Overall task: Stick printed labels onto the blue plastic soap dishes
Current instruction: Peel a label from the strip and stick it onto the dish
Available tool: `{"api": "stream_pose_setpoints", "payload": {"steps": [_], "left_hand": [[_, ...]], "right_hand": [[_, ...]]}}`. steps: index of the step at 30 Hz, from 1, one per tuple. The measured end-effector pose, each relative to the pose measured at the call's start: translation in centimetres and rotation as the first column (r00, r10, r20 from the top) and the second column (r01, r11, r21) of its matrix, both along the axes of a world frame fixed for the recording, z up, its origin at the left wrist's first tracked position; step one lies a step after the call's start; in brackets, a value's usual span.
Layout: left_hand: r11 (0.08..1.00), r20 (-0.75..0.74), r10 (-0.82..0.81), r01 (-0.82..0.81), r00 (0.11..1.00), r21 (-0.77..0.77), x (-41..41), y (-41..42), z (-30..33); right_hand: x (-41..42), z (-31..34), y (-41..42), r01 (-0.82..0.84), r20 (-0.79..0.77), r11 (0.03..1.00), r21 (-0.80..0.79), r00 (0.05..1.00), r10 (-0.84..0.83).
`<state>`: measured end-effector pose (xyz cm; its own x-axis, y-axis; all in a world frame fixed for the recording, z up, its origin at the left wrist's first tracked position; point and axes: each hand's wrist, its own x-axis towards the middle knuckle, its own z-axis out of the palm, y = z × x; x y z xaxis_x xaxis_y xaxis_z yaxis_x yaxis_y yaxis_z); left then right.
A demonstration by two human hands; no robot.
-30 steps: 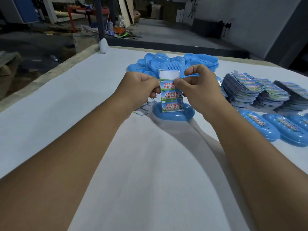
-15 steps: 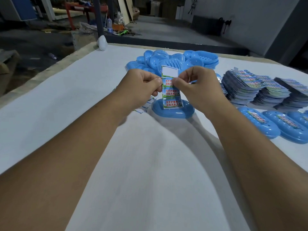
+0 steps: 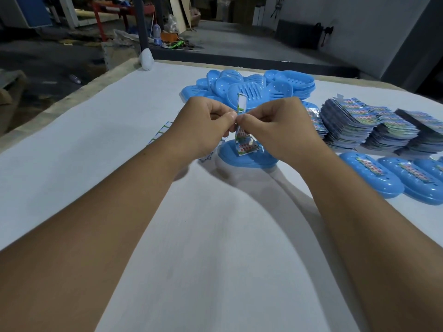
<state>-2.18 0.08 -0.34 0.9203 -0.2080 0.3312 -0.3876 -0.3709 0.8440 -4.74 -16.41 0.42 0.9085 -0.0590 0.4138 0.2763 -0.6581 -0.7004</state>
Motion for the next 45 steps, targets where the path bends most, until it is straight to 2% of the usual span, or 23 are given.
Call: {"api": "stream_pose_setpoints", "payload": {"steps": [7,24,30,36,42,45], "left_hand": [[0.998,0.012,0.050,-0.050,0.999,0.027,-0.1,0.0,0.0],[0.988,0.003,0.149,-0.149,0.989,0.024,0.6,0.5,-0.4],[0.945,0.033,0.293,-0.295,0.955,0.141,0.9,1.1,-0.2],[0.919,0.007,0.357,-0.353,0.934,0.175,0.7,1.7,0.0],[0.821,0.042,0.429,-0.409,0.902,0.399,1.7,2.6,-0.1],[0.793,0.029,0.446,-0.410,0.895,0.450,2.1,2.8,-0.1]], "right_hand": [[0.1,0.0,0.1,0.046,-0.022,0.999,0.001,0.999,-0.046],[0.6,-0.1,0.0,0.069,-0.162,0.975,0.213,0.986,-0.034],[0.2,0.4,-0.4,0.091,-0.212,0.959,0.269,0.977,-0.033],[-0.4,0.8,-0.6,0.106,-0.278,0.953,0.282,0.960,-0.025],[-0.4,0.9,-0.5,0.130,-0.317,0.951,0.281,0.948,-0.036],[-0.4,0.8,-0.5,0.134,-0.323,0.950,0.281,0.946,-0.038]]}}
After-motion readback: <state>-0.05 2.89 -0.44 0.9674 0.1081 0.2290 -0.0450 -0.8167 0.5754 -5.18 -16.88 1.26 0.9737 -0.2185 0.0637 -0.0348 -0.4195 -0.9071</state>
